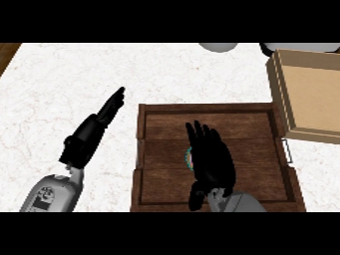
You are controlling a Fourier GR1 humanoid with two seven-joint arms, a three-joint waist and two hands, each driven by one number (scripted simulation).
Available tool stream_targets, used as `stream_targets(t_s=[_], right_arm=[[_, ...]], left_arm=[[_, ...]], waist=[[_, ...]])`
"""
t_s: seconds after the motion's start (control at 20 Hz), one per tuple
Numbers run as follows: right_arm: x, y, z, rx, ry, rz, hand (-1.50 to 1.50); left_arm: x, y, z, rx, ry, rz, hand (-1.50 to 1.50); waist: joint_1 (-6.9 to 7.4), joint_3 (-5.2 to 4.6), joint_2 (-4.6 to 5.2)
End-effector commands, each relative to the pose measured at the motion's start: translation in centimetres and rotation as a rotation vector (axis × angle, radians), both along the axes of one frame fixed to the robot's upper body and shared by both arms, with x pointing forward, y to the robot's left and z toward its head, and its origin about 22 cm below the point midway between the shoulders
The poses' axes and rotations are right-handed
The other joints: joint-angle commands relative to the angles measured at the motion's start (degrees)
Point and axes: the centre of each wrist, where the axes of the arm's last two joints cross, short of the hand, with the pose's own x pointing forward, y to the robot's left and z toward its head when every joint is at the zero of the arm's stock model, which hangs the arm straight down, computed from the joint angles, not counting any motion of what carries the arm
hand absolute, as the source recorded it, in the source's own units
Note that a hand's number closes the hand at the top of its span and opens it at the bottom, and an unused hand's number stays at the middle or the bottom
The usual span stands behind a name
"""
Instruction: Pick the cupcake from the tray and place it in the cardboard box
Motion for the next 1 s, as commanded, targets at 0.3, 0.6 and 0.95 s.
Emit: stream_targets(t_s=[0.3,0.6,0.95], right_arm=[[-2.3,0.4,-2.5,-0.093,0.026,0.004,-1.50],[1.2,-2.1,-3.5,-0.080,0.053,0.000,1.50],[0.5,-0.2,-3.4,-0.114,-0.040,0.050,1.50]], left_arm=[[0.0,2.8,0.3,0.012,-0.013,0.022,0.00],[0.4,1.2,-0.7,-0.004,0.003,-0.014,0.00],[-0.5,0.3,-0.3,0.001,-0.003,0.005,0.00]], waist=[[-0.13,0.07,0.11],[-0.07,0.08,0.20],[-0.02,0.07,0.12]])
